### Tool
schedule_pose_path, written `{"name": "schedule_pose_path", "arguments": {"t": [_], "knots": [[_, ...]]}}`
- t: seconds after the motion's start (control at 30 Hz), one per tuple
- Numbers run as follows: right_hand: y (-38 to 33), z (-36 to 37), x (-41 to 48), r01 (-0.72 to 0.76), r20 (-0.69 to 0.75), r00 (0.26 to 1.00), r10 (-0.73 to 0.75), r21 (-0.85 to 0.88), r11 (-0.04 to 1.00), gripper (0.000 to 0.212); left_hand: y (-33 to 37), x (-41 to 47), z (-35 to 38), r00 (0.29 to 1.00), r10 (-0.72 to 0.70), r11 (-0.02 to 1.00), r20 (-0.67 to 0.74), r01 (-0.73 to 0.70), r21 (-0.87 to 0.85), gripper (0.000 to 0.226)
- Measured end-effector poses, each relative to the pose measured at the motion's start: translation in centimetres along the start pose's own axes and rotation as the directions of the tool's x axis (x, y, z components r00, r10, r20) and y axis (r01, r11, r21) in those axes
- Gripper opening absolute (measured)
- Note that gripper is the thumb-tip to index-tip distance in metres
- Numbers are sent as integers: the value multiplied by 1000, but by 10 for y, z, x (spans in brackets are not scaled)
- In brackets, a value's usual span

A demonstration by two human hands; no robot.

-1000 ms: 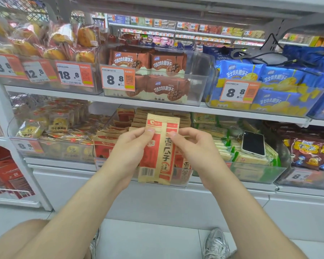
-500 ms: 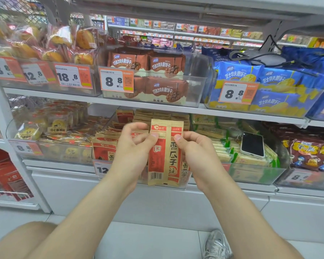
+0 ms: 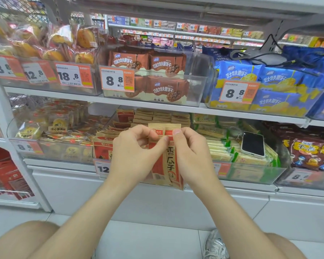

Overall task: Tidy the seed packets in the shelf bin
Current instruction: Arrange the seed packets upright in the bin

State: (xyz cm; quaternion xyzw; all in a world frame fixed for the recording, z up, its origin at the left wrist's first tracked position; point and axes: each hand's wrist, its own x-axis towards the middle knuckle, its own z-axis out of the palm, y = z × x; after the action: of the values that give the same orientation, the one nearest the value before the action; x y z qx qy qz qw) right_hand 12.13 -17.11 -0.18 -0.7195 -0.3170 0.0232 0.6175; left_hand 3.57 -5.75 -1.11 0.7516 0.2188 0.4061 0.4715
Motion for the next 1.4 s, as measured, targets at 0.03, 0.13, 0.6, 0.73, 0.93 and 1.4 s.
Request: {"name": "schedule_pose_path", "arguments": {"t": [0.03, 0.13, 0.6, 0.73, 0.93, 1.4], "knots": [[0, 1, -1, 42, -13, 999, -42, 0, 999, 37, 1, -1, 1, 1000, 4, 1000, 12, -4, -10, 15], [-1, 2, -4, 151, -65, 986, -153, -29, 988, 38, 5, -1, 0, 996, 7, 996, 87, 1, -92, 17], [3, -8, 3, -16, 187, 982, 13, 15, 1000, 13, -3, 8, -8, 992, -54, 992, -112, 40, -122, 15], [1, -17, 0, -110, 426, 894, 140, -95, 989, 19, -9, 15, -14, 970, -101, 981, -221, 60, -183, 18], [5, -11, 1, -148, 259, 956, 138, 17, 989, 18, -10, 12, -15, 999, 17, 993, -27, -13, 114, 31], [6, -10, 3, -105, 86, 990, 109, -53, 993, 21, -7, 7, -17, 944, -154, 988, 290, 139, 72, 37]]}}
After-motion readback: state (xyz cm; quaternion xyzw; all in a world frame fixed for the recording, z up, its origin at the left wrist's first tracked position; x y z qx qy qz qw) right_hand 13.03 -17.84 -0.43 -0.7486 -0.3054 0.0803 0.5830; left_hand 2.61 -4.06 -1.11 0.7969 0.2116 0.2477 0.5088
